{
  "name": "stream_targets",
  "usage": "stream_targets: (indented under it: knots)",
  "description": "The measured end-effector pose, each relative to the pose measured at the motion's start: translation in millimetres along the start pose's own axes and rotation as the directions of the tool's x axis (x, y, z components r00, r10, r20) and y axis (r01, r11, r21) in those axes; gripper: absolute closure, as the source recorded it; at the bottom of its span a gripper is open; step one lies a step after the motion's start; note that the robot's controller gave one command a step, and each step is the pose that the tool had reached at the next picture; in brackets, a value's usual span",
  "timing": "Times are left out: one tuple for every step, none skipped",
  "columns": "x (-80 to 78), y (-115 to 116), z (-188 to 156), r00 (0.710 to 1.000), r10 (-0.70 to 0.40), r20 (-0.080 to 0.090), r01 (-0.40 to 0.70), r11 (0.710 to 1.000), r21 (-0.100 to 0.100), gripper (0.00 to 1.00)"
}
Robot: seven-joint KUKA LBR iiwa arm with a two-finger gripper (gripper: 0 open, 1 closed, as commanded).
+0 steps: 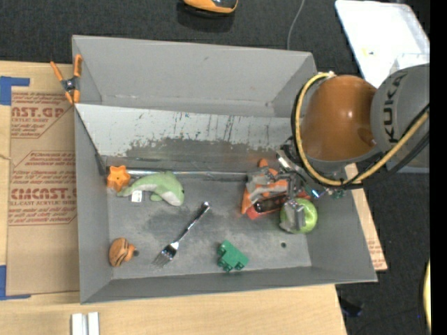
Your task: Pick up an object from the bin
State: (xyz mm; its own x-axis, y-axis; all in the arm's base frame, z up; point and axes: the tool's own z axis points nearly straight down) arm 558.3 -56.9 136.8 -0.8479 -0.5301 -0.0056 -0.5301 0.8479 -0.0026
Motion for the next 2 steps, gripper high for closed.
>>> stream_targets:
  knots:
    - [18.0, 14.1, 3.3, 0.993, 0.118, 0.000, -0.118, 0.993, -0.001, 0.00]
    - [3.6, -13.5, 25.1, 0.999, -0.044, 0.003, 0.044, 0.999, -0.001, 0.00]
